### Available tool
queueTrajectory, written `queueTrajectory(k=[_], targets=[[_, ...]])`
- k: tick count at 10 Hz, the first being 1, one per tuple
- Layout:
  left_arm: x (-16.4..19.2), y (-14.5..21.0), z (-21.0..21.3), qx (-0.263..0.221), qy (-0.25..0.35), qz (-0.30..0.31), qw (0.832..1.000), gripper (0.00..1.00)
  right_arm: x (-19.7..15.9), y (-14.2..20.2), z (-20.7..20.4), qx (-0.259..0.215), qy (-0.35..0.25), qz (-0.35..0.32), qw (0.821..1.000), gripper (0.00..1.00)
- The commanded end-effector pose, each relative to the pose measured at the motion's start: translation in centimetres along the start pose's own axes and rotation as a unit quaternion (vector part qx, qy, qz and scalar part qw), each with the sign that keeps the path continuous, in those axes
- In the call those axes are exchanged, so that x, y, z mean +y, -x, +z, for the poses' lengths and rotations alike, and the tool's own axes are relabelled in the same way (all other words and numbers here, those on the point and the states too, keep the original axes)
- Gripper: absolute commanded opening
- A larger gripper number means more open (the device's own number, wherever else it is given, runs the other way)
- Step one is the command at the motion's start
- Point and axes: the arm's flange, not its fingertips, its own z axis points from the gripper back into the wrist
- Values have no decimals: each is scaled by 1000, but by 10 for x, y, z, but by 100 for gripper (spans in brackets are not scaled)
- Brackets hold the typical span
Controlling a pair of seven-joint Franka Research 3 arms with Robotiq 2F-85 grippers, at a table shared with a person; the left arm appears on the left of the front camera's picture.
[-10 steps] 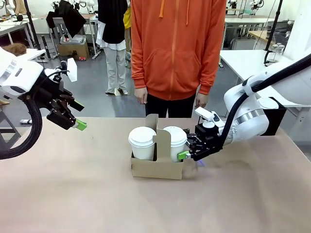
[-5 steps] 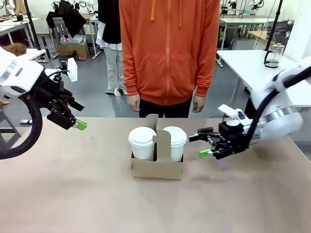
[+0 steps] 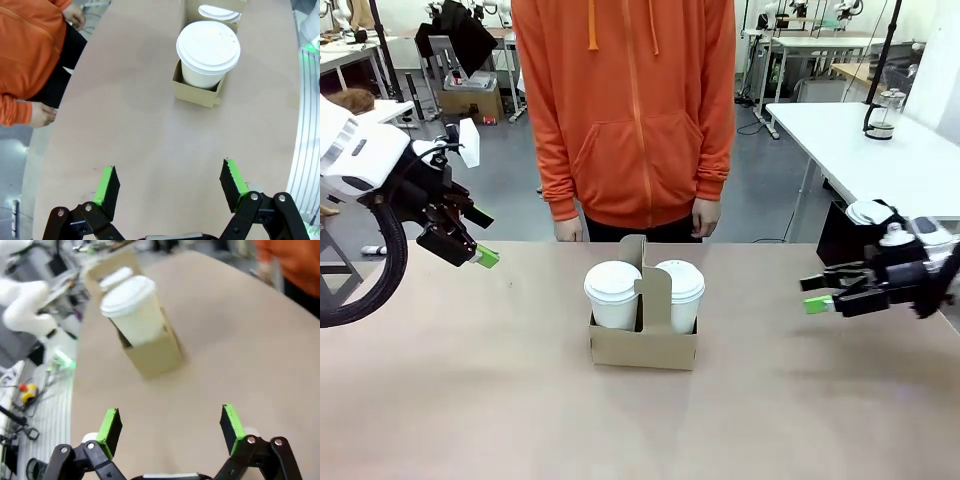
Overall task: Pour a drink into a cup and package it in a carrier.
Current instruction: Insert the held 600 ml Paper Cup into the Cup Carrier.
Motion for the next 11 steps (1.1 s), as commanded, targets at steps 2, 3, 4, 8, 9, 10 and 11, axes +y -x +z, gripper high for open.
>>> queueTrajectory(k=[2,3,4,8,9,10,11], targets=[[3,2,0,-13,6,-8,1000,100,37,-14,20,44,53,-58,996,100],[3,2,0,-13,6,-8,1000,100,38,-14,19,50,57,-62,995,100],[3,2,0,-13,6,-8,1000,100,40,-14,18,79,85,-66,991,100],[3,2,0,-13,6,-8,1000,100,9,-23,29,33,62,-49,996,100],[3,2,0,-13,6,-8,1000,100,9,-23,29,33,62,-49,996,100],[3,2,0,-13,6,-8,1000,100,9,-23,29,33,62,-49,996,100],[3,2,0,-13,6,-8,1000,100,9,-23,29,33,62,-49,996,100]])
